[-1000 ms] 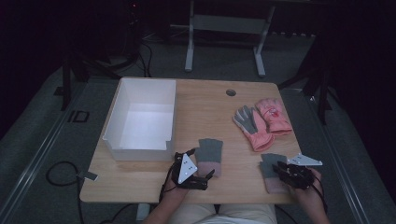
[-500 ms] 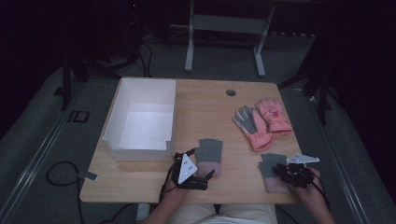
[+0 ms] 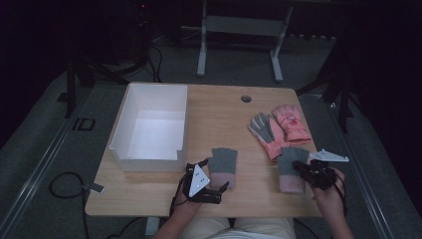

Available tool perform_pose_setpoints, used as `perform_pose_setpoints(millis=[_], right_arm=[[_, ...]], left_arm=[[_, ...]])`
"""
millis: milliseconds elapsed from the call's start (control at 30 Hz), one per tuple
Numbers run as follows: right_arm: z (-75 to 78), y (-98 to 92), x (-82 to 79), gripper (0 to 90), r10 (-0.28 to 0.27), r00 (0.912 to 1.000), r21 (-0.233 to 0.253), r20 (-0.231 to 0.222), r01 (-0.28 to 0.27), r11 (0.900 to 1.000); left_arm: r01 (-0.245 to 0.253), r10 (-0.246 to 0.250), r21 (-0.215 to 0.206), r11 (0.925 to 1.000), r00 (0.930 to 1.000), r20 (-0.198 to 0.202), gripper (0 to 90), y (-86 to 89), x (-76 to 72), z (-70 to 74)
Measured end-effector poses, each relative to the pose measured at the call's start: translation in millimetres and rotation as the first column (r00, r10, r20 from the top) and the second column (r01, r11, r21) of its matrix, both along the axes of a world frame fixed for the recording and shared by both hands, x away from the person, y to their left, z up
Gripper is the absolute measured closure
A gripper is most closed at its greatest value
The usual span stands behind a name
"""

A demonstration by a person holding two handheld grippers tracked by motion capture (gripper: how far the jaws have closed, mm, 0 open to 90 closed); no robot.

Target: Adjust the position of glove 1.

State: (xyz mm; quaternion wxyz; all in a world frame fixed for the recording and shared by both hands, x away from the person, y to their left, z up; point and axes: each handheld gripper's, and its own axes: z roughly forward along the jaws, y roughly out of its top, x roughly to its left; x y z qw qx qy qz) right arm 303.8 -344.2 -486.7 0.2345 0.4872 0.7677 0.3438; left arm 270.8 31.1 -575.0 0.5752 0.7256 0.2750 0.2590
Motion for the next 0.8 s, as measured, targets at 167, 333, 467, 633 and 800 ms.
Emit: perform_pose_setpoints(millis=[167, 333, 467, 633, 800], right_arm=[[20.7, 32.4, 12.6, 85.2, 0.033, 0.9989, 0.016, 0.033, -0.034, 0.999], [25.3, 66.8, 26.5, 85.3, 0.053, 0.9978, 0.045, 0.040, -0.055, 0.997], [22.8, 96.8, 36.3, 85.2, 0.074, 0.9968, 0.053, 0.032, -0.075, 0.996], [15.0, 135.4, 44.6, 85.2, 0.104, 0.9945, 0.070, 0.012, -0.105, 0.992], [1.3, 164.1, 49.6, 85.2, 0.107, 0.9939, 0.094, -0.026, -0.104, 0.990]], left_arm=[[0.008, -0.008, -0.002, 1.0000, 0.9999, -0.007, 0.0, -0.5, 0.3, 0.0], [0.000, 0.001, 0.013, 0.9999, 1.0000, -0.005, 0.0, -0.8, 0.9, -0.3], [-0.011, 0.011, 0.014, 0.9998, 0.9999, 0.002, 0.0, -0.6, 0.7, -0.5], [0.001, -0.001, 0.012, 0.9999, 0.9999, 0.010, 0.0, -0.6, -0.8, -0.2], [0.001, -0.001, 0.010, 1.0000, 0.9999, 0.017, 0.0, -0.6, -1.1, -0.5]])
